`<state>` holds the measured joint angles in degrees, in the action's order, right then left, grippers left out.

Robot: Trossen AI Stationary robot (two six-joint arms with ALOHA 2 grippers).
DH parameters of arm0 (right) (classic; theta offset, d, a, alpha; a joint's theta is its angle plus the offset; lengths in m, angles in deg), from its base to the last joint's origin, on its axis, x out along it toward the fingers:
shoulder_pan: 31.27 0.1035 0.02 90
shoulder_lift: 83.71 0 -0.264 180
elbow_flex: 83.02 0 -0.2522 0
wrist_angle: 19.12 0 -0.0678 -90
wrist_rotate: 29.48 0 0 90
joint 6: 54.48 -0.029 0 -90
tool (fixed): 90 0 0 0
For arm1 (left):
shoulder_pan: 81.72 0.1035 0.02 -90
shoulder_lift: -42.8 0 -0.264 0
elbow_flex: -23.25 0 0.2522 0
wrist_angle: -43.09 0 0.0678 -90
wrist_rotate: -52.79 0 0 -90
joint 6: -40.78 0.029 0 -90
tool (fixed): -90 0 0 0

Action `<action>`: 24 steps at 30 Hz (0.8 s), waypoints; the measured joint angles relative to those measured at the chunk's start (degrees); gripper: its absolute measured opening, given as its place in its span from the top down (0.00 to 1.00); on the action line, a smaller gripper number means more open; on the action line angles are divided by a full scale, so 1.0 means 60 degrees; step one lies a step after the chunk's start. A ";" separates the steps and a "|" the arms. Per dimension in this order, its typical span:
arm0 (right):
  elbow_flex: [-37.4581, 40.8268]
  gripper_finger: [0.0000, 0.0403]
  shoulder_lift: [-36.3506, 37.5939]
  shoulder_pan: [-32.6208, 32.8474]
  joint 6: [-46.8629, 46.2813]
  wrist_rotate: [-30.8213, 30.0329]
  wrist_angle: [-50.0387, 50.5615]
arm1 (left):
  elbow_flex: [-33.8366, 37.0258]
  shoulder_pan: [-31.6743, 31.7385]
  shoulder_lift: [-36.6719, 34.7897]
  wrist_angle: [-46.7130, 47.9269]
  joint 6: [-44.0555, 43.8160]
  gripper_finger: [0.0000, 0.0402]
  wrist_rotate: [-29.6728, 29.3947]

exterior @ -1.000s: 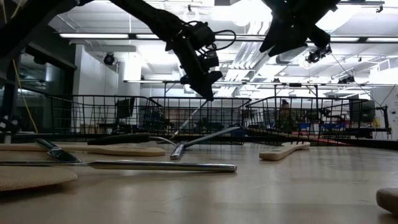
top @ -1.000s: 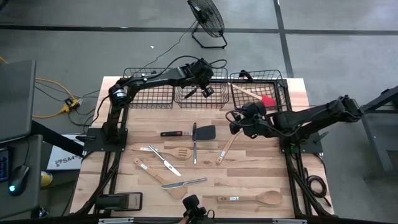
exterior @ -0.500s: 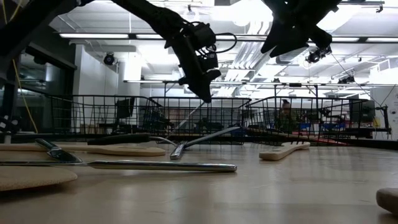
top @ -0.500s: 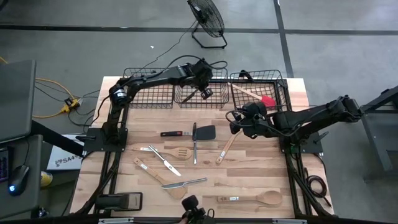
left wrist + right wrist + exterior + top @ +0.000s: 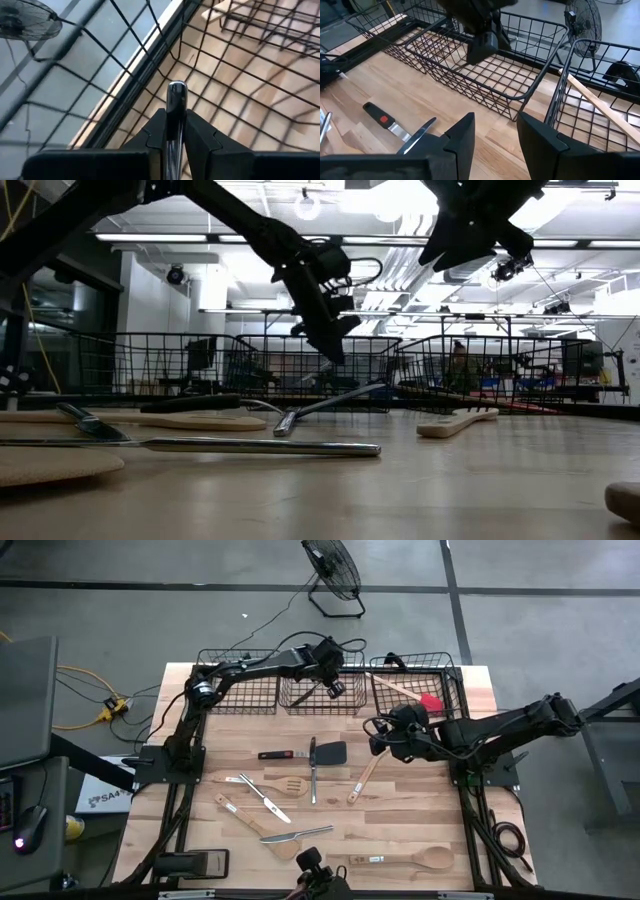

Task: Pick & Place Kitchen Items
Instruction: Put the silver table knife into the middle mesh basket

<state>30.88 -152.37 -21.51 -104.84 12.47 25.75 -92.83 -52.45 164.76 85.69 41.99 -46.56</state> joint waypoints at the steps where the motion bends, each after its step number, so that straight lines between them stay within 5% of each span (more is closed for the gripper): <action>1: 0.0000 0.66 0.0000 0.0000 0.0001 -0.0001 0.0004 | 0.0003 0.0033 0.0057 0.0052 -0.0019 0.90 0.0012; 11: 0.0001 0.66 0.0000 0.0000 0.0012 -0.0004 0.0069 | 0.0036 0.0060 0.0210 0.0017 -0.0027 0.78 0.0191; 24: 0.0000 0.66 0.0000 0.0000 0.0005 -0.0003 0.0066 | 0.0018 0.0063 -0.0092 -0.0012 0.0513 0.76 0.0258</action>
<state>30.88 -152.37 -21.51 -104.81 12.45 26.15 -92.73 -52.07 164.20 85.61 45.07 -45.01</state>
